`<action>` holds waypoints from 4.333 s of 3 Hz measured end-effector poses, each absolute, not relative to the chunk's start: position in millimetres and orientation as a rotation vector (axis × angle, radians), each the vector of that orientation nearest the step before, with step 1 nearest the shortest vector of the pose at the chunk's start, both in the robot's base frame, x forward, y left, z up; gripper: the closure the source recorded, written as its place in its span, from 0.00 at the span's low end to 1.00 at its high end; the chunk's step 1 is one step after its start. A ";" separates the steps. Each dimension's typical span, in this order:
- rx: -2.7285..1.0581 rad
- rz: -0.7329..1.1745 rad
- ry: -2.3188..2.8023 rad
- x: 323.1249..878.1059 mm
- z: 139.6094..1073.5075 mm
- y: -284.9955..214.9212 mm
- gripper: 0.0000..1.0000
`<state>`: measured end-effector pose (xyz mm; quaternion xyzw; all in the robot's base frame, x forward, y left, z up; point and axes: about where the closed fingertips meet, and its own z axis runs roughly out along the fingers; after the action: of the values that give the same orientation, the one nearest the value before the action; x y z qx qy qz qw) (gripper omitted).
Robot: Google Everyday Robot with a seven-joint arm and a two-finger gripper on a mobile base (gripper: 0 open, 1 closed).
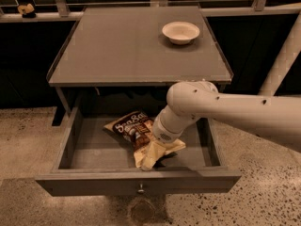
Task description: Pick brown chip bag from top drawer and place on counter
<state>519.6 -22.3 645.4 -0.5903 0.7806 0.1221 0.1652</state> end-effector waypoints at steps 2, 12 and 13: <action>-1.675 0.391 2.203 517.5 641.2 -20.3 0.00; -1.739 0.383 2.161 526.4 612.4 1.1 1.00; -1.739 0.383 2.161 526.4 617.0 1.1 1.00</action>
Offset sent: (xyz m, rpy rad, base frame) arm -0.0081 0.0062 -0.0377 0.1551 0.0160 0.0337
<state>526.4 1.1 617.0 -0.6119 0.7606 0.1348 0.1699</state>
